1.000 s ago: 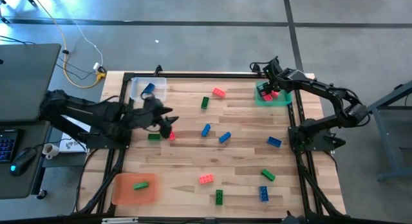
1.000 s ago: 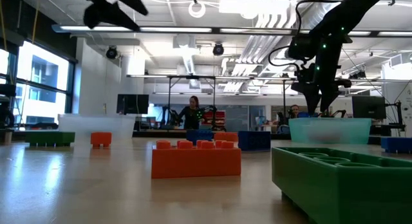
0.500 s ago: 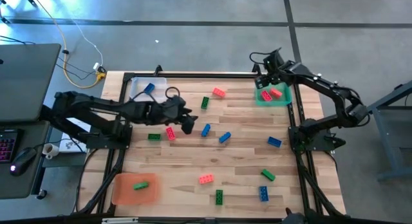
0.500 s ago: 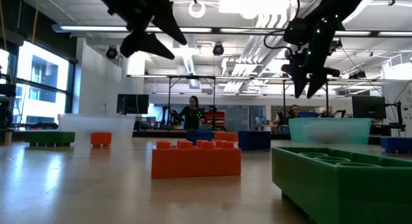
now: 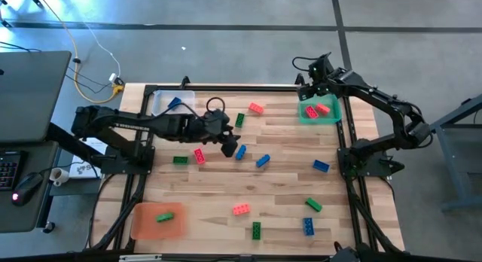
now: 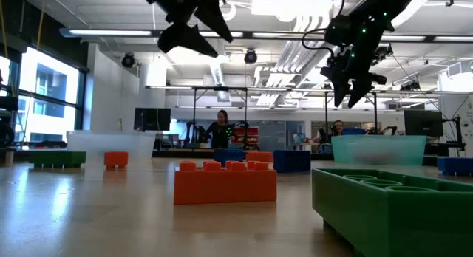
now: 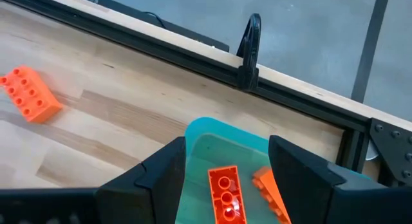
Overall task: Sort & place blocks by color
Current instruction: Put the blue game piece into the transparent bin
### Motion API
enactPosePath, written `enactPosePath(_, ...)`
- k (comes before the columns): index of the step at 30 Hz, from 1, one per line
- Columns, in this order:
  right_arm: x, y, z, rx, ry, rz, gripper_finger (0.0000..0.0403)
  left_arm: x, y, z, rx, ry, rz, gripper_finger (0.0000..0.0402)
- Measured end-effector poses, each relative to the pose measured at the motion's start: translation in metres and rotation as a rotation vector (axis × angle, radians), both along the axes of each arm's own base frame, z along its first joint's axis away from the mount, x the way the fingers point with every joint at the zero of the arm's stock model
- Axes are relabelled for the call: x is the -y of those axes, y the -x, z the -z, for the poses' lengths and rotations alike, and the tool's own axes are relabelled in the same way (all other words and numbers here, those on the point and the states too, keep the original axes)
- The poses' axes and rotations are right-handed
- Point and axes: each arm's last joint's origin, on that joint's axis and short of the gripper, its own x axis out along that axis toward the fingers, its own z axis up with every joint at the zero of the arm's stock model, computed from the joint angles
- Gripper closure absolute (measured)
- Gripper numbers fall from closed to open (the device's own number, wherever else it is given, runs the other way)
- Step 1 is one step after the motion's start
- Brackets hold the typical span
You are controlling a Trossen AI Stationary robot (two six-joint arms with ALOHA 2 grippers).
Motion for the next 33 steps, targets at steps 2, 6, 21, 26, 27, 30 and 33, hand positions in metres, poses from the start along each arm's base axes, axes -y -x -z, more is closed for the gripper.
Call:
enactPosePath(2,0.000,0.000,0.000,-0.003,-0.005,0.000,0.0194,-0.002,-0.004,0.002,-0.014,0.029,-0.031,0.0174)
enactPosePath(6,-0.001,0.001,0.001,-0.009,-0.013,-0.001,0.0194,-0.005,-0.010,0.016,-0.060,0.089,-0.090,0.0174)
enactPosePath(21,-0.002,0.001,0.001,-0.022,-0.011,0.004,0.0194,-0.008,-0.042,0.088,-0.227,0.226,-0.144,0.0174)
enactPosePath(26,-0.002,0.001,0.001,-0.023,-0.010,0.004,0.0194,-0.009,-0.048,0.105,-0.260,0.230,-0.149,0.0174)
enactPosePath(27,-0.002,0.001,0.001,-0.023,-0.010,0.005,0.0194,-0.009,-0.049,0.106,-0.258,0.232,-0.147,0.0174)
enactPosePath(30,-0.002,0.001,0.001,-0.023,-0.010,0.005,0.0194,-0.010,-0.054,0.111,-0.238,0.238,-0.138,0.0174)
enactPosePath(33,-0.002,0.001,0.001,-0.023,-0.010,0.005,0.0194,-0.010,-0.056,0.117,-0.249,0.240,-0.139,0.0174)
